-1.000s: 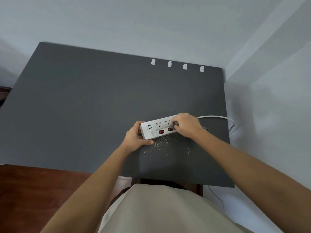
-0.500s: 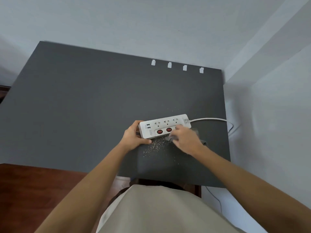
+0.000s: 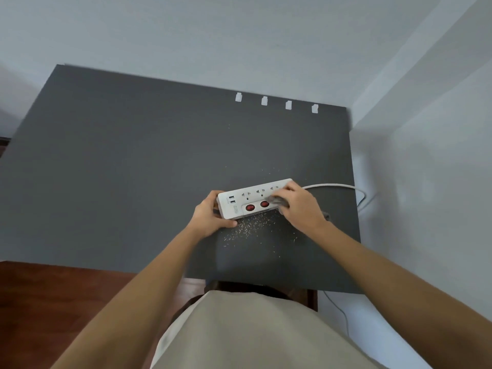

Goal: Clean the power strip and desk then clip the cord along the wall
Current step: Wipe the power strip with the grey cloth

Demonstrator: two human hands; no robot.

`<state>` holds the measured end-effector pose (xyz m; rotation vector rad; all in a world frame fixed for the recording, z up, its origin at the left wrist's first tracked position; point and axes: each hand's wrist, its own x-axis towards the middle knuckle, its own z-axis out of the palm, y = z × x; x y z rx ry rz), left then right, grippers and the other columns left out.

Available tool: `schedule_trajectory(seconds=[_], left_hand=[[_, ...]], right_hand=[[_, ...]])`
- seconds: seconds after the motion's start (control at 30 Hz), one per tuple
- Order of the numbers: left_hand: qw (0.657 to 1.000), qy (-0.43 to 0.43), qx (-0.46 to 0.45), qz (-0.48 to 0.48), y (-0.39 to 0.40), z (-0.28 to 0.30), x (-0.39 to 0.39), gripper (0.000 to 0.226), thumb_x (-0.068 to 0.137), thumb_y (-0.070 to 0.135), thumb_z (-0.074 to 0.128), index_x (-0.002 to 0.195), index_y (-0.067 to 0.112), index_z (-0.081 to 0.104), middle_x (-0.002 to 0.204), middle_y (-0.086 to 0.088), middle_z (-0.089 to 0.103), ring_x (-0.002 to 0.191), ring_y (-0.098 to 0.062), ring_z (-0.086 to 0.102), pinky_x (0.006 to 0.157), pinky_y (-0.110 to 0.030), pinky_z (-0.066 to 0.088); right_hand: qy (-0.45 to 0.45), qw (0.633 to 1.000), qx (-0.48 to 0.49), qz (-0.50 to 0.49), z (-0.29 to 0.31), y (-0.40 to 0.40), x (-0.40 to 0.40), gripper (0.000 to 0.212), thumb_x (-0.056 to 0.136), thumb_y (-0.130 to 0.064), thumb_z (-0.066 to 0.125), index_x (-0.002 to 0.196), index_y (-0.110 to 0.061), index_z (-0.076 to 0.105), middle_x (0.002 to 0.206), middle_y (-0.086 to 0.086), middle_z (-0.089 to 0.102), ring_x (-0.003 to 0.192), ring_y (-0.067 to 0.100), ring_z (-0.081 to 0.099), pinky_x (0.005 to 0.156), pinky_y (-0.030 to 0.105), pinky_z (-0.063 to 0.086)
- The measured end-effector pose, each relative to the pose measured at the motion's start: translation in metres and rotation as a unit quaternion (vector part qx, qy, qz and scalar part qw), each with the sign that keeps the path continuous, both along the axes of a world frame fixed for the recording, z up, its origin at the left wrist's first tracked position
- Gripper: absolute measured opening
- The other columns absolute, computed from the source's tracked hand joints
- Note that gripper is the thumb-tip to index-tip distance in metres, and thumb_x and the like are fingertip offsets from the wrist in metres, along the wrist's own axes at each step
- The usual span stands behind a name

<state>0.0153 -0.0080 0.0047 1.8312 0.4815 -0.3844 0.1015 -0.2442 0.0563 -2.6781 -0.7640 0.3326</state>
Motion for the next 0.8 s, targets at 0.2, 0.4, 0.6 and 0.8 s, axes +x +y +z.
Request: schedule_trajectory(seconds=[0.2, 0.4, 0.6, 0.8], left_hand=[[1.000, -0.007, 0.012, -0.006, 0.001, 0.005, 0.001, 0.073, 0.057, 0.011, 0.090, 0.116, 0.029, 0.050, 0.108, 0.009, 0.066, 0.094, -0.011, 0.065, 0.071, -0.015, 0.049], [1.000, -0.002, 0.006, -0.013, -0.008, 0.005, -0.003, 0.074, 0.057, 0.011, 0.089, 0.117, 0.029, 0.049, 0.109, 0.008, 0.066, 0.093, -0.013, 0.067, 0.072, -0.018, 0.051], [1.000, -0.005, 0.009, 0.004, -0.009, 0.001, -0.003, 0.074, 0.056, 0.012, 0.090, 0.116, 0.030, 0.050, 0.107, 0.010, 0.065, 0.097, -0.013, 0.065, 0.081, -0.024, 0.053], [1.000, -0.004, 0.011, -0.005, -0.003, 0.000, 0.002, 0.075, 0.057, 0.013, 0.090, 0.118, 0.028, 0.049, 0.109, 0.007, 0.065, 0.100, -0.013, 0.064, 0.083, -0.026, 0.053]], right_hand=[[0.006, 0.996, -0.073, 0.048, -0.003, 0.024, 0.011, 0.014, 0.083, -0.016, 0.058, 0.092, -0.017, 0.069, 0.092, 0.005, 0.056, 0.073, 0.027, 0.060, 0.063, 0.042, 0.054], [0.004, 0.974, -0.201, 0.100, 0.004, 0.009, 0.027, 0.010, 0.085, -0.014, 0.054, 0.087, -0.013, 0.064, 0.085, 0.005, 0.047, 0.074, 0.030, 0.059, 0.056, 0.032, 0.038], [0.020, 0.978, -0.177, 0.108, -0.001, 0.015, 0.011, 0.014, 0.085, -0.012, 0.054, 0.091, -0.012, 0.067, 0.095, 0.009, 0.053, 0.076, 0.031, 0.060, 0.060, 0.036, 0.046], [0.030, 0.993, -0.111, -0.032, 0.004, -0.022, 0.025, 0.013, 0.081, -0.020, 0.065, 0.094, -0.021, 0.064, 0.092, 0.004, 0.056, 0.085, 0.027, 0.059, 0.070, 0.038, 0.051]])
